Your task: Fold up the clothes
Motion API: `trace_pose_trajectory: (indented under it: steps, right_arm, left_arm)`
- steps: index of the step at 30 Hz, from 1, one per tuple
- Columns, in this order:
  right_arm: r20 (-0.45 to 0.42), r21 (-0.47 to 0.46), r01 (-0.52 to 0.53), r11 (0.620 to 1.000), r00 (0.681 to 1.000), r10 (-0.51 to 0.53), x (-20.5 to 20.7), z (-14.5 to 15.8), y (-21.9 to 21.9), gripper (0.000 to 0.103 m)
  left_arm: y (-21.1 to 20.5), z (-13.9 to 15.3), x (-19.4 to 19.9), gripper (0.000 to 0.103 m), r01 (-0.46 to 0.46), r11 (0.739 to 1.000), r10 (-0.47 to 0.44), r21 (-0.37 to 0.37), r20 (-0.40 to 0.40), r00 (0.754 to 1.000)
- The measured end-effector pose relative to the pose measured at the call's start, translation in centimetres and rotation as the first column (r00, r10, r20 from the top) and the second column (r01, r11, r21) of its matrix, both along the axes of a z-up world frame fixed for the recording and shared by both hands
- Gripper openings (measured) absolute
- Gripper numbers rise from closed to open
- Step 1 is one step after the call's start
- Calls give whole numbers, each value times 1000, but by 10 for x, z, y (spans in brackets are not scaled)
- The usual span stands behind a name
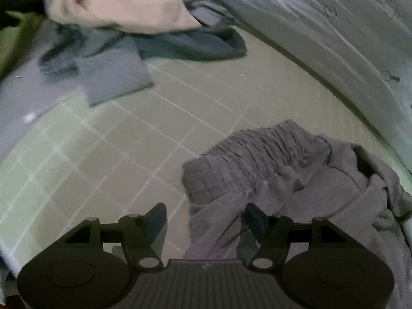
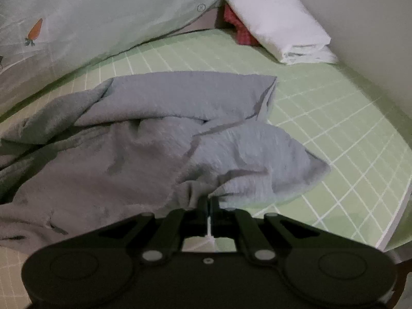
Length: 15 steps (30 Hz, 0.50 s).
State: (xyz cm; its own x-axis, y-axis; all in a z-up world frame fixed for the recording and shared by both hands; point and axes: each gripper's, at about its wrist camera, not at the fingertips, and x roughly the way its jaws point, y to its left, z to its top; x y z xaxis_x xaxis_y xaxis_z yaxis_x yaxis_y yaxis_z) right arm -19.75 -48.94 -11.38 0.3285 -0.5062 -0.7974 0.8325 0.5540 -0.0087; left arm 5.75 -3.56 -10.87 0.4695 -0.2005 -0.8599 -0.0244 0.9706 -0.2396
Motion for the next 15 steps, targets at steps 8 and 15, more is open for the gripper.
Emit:
trace_pose_trajectory:
  steps: [8,15]
  right_arm:
    - [-9,-44,66,997,998,-66,3,11,16,2]
    - [-42,-69,63,996,997,-66,2,13,23,2]
  left_arm:
    - [19,7,18,6,8,997,-15,71,101,995]
    - [106,35,30,5,-318,926,267,201,245,932]
